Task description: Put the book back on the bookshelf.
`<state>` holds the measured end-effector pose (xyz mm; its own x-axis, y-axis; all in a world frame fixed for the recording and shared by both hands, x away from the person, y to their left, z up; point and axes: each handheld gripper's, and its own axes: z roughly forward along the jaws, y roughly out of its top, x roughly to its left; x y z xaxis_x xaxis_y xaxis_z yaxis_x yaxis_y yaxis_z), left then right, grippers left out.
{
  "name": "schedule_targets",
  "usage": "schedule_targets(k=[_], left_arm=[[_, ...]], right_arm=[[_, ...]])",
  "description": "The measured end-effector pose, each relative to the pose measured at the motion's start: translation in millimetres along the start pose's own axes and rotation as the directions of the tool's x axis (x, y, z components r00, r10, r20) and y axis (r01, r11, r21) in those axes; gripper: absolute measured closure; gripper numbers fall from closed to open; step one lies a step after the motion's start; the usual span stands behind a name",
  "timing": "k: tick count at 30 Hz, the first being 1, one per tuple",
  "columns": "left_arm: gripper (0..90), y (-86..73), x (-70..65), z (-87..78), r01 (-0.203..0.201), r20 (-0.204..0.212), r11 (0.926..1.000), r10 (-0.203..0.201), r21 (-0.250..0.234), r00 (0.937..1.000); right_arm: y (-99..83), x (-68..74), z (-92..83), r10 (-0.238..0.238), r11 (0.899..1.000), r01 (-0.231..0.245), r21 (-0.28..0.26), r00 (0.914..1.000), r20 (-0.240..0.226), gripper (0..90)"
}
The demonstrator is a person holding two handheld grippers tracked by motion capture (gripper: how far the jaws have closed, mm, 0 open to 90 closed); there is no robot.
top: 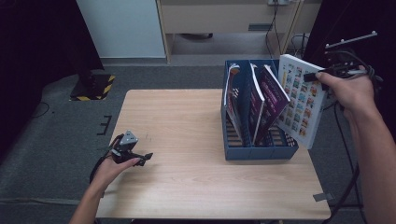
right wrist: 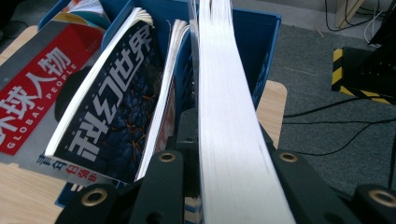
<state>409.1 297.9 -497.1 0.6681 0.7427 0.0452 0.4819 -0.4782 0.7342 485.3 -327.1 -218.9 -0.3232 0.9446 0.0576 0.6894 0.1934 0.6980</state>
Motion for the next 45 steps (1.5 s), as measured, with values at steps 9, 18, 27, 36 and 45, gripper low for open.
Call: schedule_targets(k=[9,18,27,36,45], left_arm=[[5.9,-0.2,-0.9,1.6,-0.004,0.003,1.0000,0.004,0.006,1.0000],[6.0,-0.1,-1.3,1.5,-0.007,0.004,1.0000,0.007,0.007,1.0000],[6.0,-0.2,-1.2,1.8,-0.006,0.003,0.9999,0.006,0.009,1.0000],[5.9,-0.2,-1.2,1.4,-0.007,0.004,0.9999,0.007,0.007,1.0000],[6.0,-0.2,-1.7,1.7,-0.008,0.004,0.9999,0.008,0.009,1.0000]], right_arm=[[0.1,0.7,9.2,0.011,1.000,-0.011,-0.010,0.9998,0.014,74.1],[3.3,1.3,17.2,0.014,1.000,-0.014,-0.005,0.9998,0.014,74.0],[1.0,5.8,25.1,0.008,1.000,-0.008,-0.010,0.9999,0.009,74.1],[-3.3,9.4,31.9,0.007,0.999,-0.007,-0.040,1.0000,0.004,74.0],[-8.5,6.8,37.5,0.013,0.997,-0.013,-0.071,0.9999,0.001,74.1]])
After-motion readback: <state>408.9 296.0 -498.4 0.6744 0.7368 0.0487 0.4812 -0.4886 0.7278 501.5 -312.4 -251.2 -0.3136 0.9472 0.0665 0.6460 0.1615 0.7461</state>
